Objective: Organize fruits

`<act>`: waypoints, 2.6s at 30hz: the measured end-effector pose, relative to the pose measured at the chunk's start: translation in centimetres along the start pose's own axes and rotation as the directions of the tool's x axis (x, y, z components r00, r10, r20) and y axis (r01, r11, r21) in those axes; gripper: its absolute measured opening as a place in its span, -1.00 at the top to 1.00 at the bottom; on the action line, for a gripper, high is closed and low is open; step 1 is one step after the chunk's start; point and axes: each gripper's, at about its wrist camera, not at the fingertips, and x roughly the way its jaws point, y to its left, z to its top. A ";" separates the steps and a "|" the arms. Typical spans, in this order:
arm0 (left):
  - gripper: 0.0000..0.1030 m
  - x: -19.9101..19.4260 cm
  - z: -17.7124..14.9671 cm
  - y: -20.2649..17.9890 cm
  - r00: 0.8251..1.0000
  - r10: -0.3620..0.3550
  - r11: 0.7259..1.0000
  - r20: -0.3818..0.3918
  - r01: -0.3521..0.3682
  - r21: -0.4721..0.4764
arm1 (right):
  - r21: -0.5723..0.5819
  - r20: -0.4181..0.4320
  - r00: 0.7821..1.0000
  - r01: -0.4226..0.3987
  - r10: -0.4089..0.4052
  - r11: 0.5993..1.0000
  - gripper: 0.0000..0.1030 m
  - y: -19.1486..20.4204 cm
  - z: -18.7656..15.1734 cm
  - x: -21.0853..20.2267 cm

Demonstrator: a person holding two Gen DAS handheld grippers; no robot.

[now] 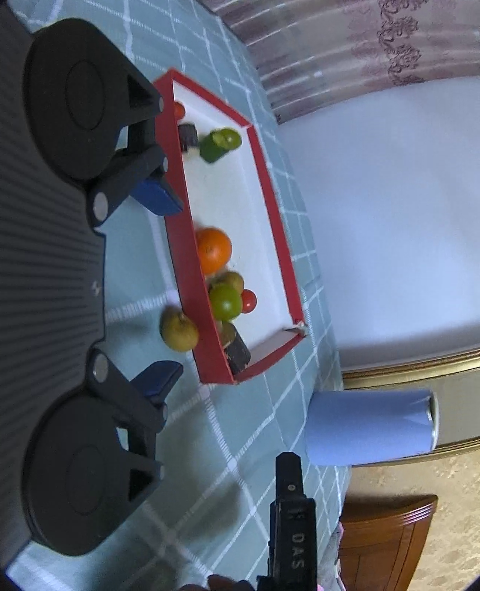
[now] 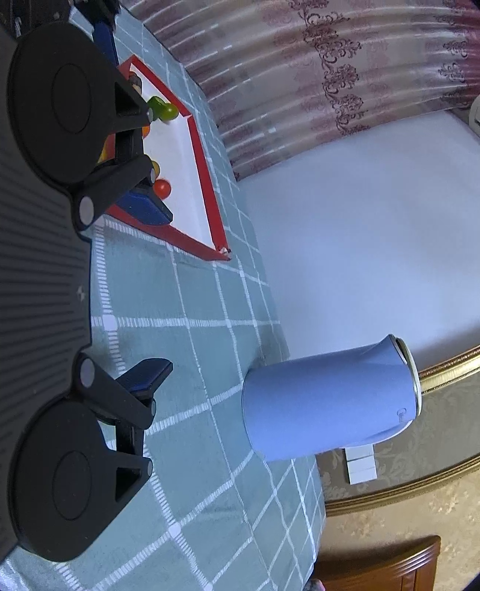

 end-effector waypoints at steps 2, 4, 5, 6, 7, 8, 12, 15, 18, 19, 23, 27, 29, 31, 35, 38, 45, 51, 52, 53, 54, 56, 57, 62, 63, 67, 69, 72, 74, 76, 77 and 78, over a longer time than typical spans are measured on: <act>-0.66 0.6 0.2 -0.6 1.000 -0.025 1.000 -0.012 0.025 -0.004 | 0.006 0.004 1.000 -0.015 0.015 1.000 -0.53 -0.1 0.0 -0.1; -0.66 1.1 0.5 -0.9 1.000 -0.019 1.000 -0.019 0.019 0.004 | 0.012 0.006 1.000 -0.028 0.028 1.000 -0.53 -0.2 -0.1 -0.2; -0.66 1.4 0.5 -0.9 1.000 -0.021 1.000 -0.024 0.021 0.001 | 0.009 0.008 1.000 -0.028 0.028 1.000 -0.53 -0.2 -0.1 -0.2; -0.64 1.8 0.7 -1.0 0.999 -0.021 1.000 -0.032 0.021 -0.003 | 0.005 0.012 1.000 -0.024 0.024 1.000 -0.53 -0.2 -0.1 -0.2; -0.58 2.2 0.8 -1.1 0.999 -0.017 1.000 -0.040 0.017 -0.003 | 0.002 0.017 1.000 -0.022 0.022 1.000 -0.53 -0.1 -0.1 -0.3; -0.55 2.6 0.9 -1.1 0.999 -0.013 1.000 -0.046 0.013 -0.002 | 0.004 0.021 0.999 -0.026 0.026 1.000 -0.53 -0.2 -0.1 -0.4; -0.24 4.7 1.0 -0.8 0.995 -0.008 1.000 -0.098 0.006 -0.020 | 0.019 0.030 0.999 -0.033 0.033 0.999 -0.53 -0.4 -0.1 -0.6; -0.14 5.4 1.1 -0.4 0.993 -0.007 0.999 -0.117 0.002 -0.042 | 0.023 0.032 0.999 -0.036 0.036 0.999 -0.53 -0.4 -0.1 -0.7; 0.02 5.5 1.0 -0.5 0.993 -0.021 0.999 -0.112 0.017 -0.036 | 0.021 0.027 0.999 -0.036 0.035 0.999 -0.53 -0.4 -0.1 -0.6; 0.25 5.5 1.0 -0.5 0.993 -0.038 0.999 -0.111 0.034 -0.037 | 0.020 0.027 0.999 -0.036 0.035 0.999 -0.53 -0.3 -0.1 -0.6; 0.47 5.1 1.0 -0.6 0.993 -0.045 0.999 -0.105 0.042 -0.024 | 0.019 0.023 0.999 -0.034 0.033 0.999 -0.53 -0.4 -0.2 -0.6; 0.47 3.6 0.9 0.2 0.995 -0.063 0.997 -0.080 0.060 -0.041 | 0.025 0.021 0.999 -0.028 0.028 0.999 -0.53 -0.5 -0.3 -0.5; 0.48 2.3 1.1 0.9 0.997 -0.063 0.997 -0.047 0.060 -0.048 | 0.023 0.020 0.999 -0.028 0.028 0.999 -0.53 -0.4 -0.3 -0.5; 0.48 1.2 1.7 1.9 1.000 -0.028 0.998 -0.008 0.028 -0.052 | 0.021 0.019 0.999 -0.029 0.029 0.999 -0.53 -0.3 -0.3 -0.4; 0.48 1.5 3.2 4.6 0.997 0.072 0.993 0.024 -0.069 -0.097 | 0.011 0.011 1.000 -0.027 0.027 1.000 -0.53 -0.2 -0.4 -0.3; 0.48 2.8 3.8 6.1 0.989 0.145 0.983 0.013 -0.142 -0.119 | 0.009 0.004 1.000 -0.029 0.029 1.000 -0.53 -0.2 -0.5 -0.2; 0.46 4.9 3.4 8.6 0.971 0.237 0.958 -0.044 -0.241 -0.154 | -0.006 -0.014 1.000 -0.022 0.022 1.000 -0.53 0.1 -0.5 0.2; -0.50 4.3 2.6 9.5 0.963 0.269 0.948 -0.037 -0.271 -0.168 | -0.019 -0.026 1.000 -0.009 0.008 1.000 -0.53 0.6 -0.7 0.3; -0.63 4.1 2.6 9.5 0.960 0.277 0.946 -0.031 -0.278 -0.168 | -0.023 -0.028 1.000 -0.008 0.007 1.000 -0.53 0.7 -0.7 0.3; -0.67 3.8 2.5 9.6 0.958 0.285 0.944 -0.022 -0.285 -0.167 | -0.027 -0.029 1.000 -0.006 0.005 1.000 -0.53 0.8 -0.8 0.2; -0.73 3.5 2.4 9.6 0.958 0.287 0.944 -0.016 -0.286 -0.163 | -0.031 -0.030 1.000 -0.005 0.004 0.999 -0.53 1.0 -0.8 0.2; -0.82 3.0 2.2 9.6 0.958 0.287 0.946 -0.016 -0.286 -0.153 | -0.041 -0.028 1.000 -0.005 0.004 0.999 -0.53 1.4 -0.9 -0.1; -0.89 2.8 2.0 9.6 0.958 0.285 0.947 -0.018 -0.284 -0.152 | -0.044 -0.027 1.000 -0.009 0.007 0.999 -0.53 1.7 -1.0 -0.2; -1.00 1.4 1.2 10.5 0.965 0.259 0.947 -0.043 -0.263 -0.186 | -0.099 -0.042 0.999 -0.013 0.009 0.995 -0.53 4.2 -1.5 -0.8; -1.00 1.1 1.0 10.8 0.967 0.252 0.947 -0.044 -0.256 -0.195 | -0.113 -0.047 0.999 -0.017 0.012 0.993 -0.53 4.8 -1.7 -0.9; -1.00 -0.4 0.1 11.9 0.965 0.256 0.931 -0.058 -0.262 -0.253 | -0.159 -0.068 0.996 -0.073 0.063 0.985 -0.54 7.7 -2.6 -1.5; -1.00 -1.1 -0.3 12.5 0.962 0.268 0.921 -0.055 -0.272 -0.280 | -0.177 -0.078 0.993 -0.105 0.092 0.979 -0.54 9.1 -3.2 -1.8; -1.00 -2.1 -0.8 13.5 0.958 0.283 0.909 -0.053 -0.285 -0.303 | -0.200 -0.100 0.987 -0.145 0.127 0.969 -0.55 11.3 -4.1 -2.0; -1.00 -2.6 -1.2 14.0 0.955 0.292 0.903 -0.054 -0.294 -0.313 | -0.223 -0.115 0.983 -0.164 0.141 0.961 -0.55 12.7 -4.7 -2.0; -1.00 -3.0 -1.5 14.6 0.952 0.302 0.897 -0.051 -0.302 -0.323 | -0.248 -0.123 0.982 -0.170 0.144 0.954 -0.55 13.8 -5.3 -2.0; -1.00 -3.2 -1.7 14.9 0.949 0.309 0.891 -0.053 -0.309 -0.331 | -0.258 -0.129 0.981 -0.176 0.147 0.950 -0.55 14.4 -5.5 -2.0; -1.00 -3.5 -1.9 15.2 0.947 0.316 0.885 -0.058 -0.316 -0.341 | -0.263 -0.137 0.979 -0.186 0.154 0.947 -0.55 14.9 -5.8 -2.0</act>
